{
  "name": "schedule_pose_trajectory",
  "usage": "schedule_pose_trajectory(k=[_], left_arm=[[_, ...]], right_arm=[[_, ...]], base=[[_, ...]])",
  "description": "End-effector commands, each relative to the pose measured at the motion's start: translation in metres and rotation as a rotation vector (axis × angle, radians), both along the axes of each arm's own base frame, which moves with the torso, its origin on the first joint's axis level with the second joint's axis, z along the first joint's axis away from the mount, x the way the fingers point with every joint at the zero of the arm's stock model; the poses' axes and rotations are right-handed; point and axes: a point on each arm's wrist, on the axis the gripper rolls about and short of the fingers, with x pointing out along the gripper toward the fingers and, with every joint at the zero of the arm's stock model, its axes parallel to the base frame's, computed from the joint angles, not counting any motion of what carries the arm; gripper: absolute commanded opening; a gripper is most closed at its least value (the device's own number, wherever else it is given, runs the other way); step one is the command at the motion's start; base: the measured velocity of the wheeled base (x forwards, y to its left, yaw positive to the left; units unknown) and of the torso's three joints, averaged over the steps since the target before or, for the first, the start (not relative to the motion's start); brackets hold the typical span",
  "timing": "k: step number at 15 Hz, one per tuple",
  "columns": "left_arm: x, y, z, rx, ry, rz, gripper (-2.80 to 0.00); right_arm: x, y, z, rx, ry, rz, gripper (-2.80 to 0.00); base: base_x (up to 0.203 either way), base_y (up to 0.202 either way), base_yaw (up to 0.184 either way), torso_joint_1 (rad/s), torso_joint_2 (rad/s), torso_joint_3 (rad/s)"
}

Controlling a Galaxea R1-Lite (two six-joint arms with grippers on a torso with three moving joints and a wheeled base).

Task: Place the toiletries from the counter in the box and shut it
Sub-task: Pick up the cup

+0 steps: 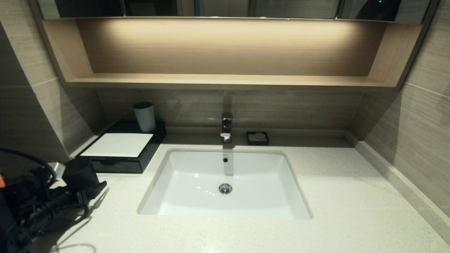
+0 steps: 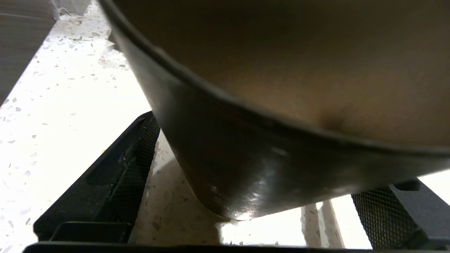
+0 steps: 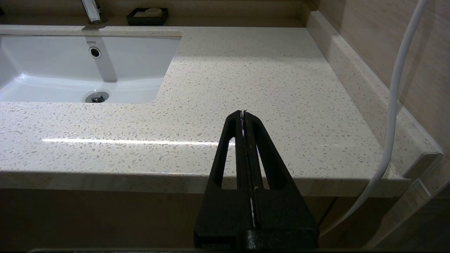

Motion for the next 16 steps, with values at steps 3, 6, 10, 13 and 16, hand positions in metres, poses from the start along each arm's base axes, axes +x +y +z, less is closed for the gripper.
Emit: schedule_pose_trajectory(k=[3,6,10,13,16], left_arm=[[0.001,0.001,-0.002,0.001,-0.008,0.001,0.0],[-0.001,0.0,-0.007,-0.002,0.007,0.0,0.0],[-0.004,-0.002,-0.02,-0.027,0.055,0.002,0.0],[-0.004,-0.002,-0.017,-0.027,0.047,0.003,0.0],[-0.003,-0.001,-0.016,-0.024,0.041,0.001,0.0]], right_arm=[[0.0,0.0,0.0,0.0,0.001,0.001,-2.8],[0.0,0.0,0.0,0.0,0.001,0.001,-2.8],[0.0,0.0,0.0,0.0,0.001,0.001,-2.8],[0.0,0.0,0.0,0.0,0.001,0.001,-2.8],[0.0,0.0,0.0,0.0,0.001,0.001,-2.8]], base=[[0.0,0.0,0.0,0.0,0.0,0.0],[0.0,0.0,0.0,0.0,0.0,0.0],[0.0,0.0,0.0,0.0,0.0,0.0],[0.0,0.0,0.0,0.0,0.0,0.0],[0.0,0.0,0.0,0.0,0.0,0.0]])
